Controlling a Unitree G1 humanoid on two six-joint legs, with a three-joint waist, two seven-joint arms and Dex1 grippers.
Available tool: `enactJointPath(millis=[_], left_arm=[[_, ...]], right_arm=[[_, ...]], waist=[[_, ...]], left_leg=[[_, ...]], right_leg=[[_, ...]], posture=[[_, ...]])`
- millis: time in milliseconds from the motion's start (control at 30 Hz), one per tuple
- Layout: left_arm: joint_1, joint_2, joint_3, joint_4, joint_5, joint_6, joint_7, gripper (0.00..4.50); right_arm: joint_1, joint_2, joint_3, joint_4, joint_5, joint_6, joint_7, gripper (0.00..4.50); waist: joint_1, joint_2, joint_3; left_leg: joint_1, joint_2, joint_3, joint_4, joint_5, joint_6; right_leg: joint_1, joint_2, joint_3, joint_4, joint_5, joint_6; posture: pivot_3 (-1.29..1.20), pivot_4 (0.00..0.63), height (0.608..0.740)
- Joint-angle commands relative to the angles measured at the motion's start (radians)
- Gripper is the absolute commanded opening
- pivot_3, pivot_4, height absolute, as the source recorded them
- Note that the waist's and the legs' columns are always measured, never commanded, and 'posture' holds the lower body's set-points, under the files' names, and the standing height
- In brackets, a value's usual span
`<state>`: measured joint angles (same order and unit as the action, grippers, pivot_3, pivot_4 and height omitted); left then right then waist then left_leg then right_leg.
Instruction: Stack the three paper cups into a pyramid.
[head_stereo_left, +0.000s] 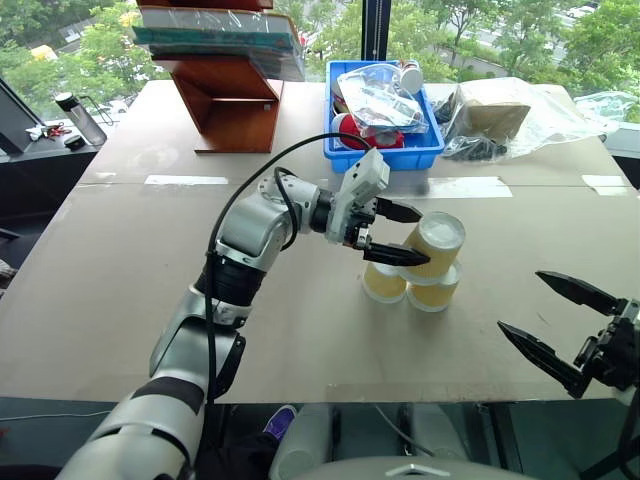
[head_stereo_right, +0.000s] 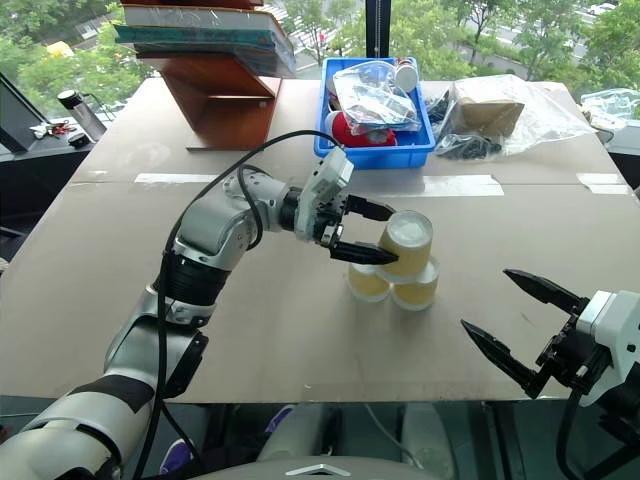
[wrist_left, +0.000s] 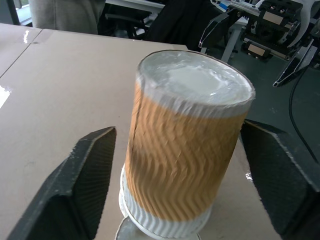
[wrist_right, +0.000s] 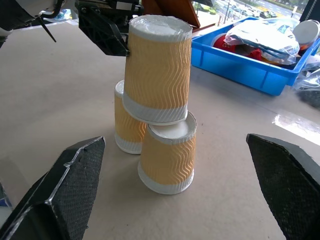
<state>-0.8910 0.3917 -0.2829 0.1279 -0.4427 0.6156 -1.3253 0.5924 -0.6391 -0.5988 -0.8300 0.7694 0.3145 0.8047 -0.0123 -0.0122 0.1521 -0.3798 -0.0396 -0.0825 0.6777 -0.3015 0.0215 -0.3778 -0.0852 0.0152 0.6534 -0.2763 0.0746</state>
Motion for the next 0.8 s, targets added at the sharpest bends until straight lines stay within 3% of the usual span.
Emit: enactJointPath(millis=[33,233,300,400,567,800], left_arm=[[-0.007,0.036,0.059,-0.085,-0.064,0.047,-0.018,4.46],[0.032,0.135,0.149,-0.180,-0.133,0.131,0.010,4.46],[0.104,0.184,0.238,-0.272,-0.189,0.162,0.042,4.46],[0.249,0.233,0.327,-0.393,-0.223,0.187,0.122,4.46],[0.550,0.225,0.449,-0.565,-0.259,0.151,0.249,4.46],[0.875,0.204,0.511,-0.628,-0.176,-0.008,0.367,4.46]], right_arm=[[-0.001,-0.001,-0.011,-0.018,0.004,-0.017,0.005,4.50],[-0.023,-0.002,0.012,0.011,-0.021,-0.022,0.015,4.50],[-0.033,-0.001,0.020,0.030,-0.038,-0.030,0.022,4.50],[-0.038,0.001,0.033,0.073,-0.077,-0.053,0.038,4.50],[-0.012,0.012,0.010,0.183,-0.100,-0.091,0.099,4.50],[0.000,-0.025,-0.040,0.316,-0.129,-0.133,0.184,4.50]], waist=[[-0.001,0.000,0.000],[-0.002,0.000,0.000],[-0.003,0.000,0.000],[-0.005,0.001,0.000],[0.007,0.000,0.000],[0.016,0.002,-0.001]], left_leg=[[0.000,0.000,0.000,0.000,0.000,0.000],[0.000,0.001,0.000,0.000,0.000,0.000],[0.000,0.001,0.000,0.000,0.000,0.000],[0.001,0.002,0.000,-0.001,0.000,0.000],[0.001,0.002,0.000,-0.001,0.000,0.000],[0.002,0.002,0.001,-0.002,0.000,0.000]], right_leg=[[0.000,0.000,0.000,0.000,0.000,0.000],[0.000,0.000,0.000,0.001,0.000,0.000],[0.000,0.000,0.000,0.001,0.000,0.000],[0.000,0.000,0.001,0.000,0.000,0.000],[0.000,-0.001,0.001,0.000,0.000,0.000],[0.000,-0.002,0.003,-0.001,0.000,0.000]], posture=[[0.00,0.150,0.740],[0.00,0.150,0.740],[0.00,0.150,0.740],[0.00,0.150,0.740],[0.00,0.150,0.740],[0.00,0.150,0.740]])
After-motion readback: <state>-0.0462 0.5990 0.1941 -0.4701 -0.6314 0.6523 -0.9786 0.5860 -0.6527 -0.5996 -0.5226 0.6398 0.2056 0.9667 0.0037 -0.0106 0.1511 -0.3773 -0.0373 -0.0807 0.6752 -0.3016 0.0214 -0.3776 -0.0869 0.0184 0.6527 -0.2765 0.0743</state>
